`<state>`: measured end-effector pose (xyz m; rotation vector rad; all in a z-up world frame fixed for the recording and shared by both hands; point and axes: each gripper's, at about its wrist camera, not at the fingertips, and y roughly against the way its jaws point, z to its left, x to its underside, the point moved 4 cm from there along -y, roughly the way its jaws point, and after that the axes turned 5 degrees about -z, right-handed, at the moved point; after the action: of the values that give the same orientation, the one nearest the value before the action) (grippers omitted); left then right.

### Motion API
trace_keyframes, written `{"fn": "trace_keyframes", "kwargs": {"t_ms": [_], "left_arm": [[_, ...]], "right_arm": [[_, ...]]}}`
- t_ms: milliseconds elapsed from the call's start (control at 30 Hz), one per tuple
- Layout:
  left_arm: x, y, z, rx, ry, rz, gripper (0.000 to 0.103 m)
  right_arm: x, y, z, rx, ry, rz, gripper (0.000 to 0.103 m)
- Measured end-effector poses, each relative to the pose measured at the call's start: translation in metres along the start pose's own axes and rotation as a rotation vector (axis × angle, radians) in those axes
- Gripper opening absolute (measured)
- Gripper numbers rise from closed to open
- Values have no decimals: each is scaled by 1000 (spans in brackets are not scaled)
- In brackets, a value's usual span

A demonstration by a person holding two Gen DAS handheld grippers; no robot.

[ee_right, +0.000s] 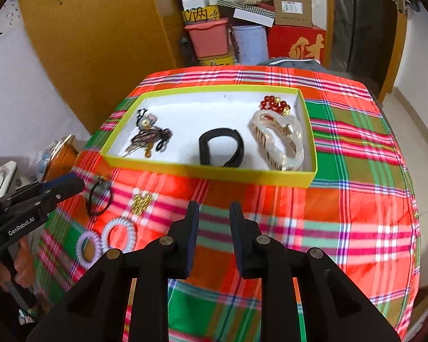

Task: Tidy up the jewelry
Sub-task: 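Grasp the light blue coil hair tie with the right tool while the left tool grasps the black cord tie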

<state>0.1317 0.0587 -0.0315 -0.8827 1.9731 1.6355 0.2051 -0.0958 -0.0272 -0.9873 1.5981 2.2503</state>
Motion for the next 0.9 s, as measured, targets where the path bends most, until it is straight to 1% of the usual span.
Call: {"fn": "trace_keyframes", "kwargs": {"t_ms": [167, 467, 900], "left_arm": [[14, 15, 9, -19, 22, -4, 26], [32, 27, 24, -41, 62, 7, 26], [32, 19, 31, -46, 75, 20, 26]], "right_arm": [[12, 5, 7, -26, 12, 10, 23], [29, 5, 15, -59, 6, 49, 23], [34, -11, 43, -107, 38, 89, 23]]}}
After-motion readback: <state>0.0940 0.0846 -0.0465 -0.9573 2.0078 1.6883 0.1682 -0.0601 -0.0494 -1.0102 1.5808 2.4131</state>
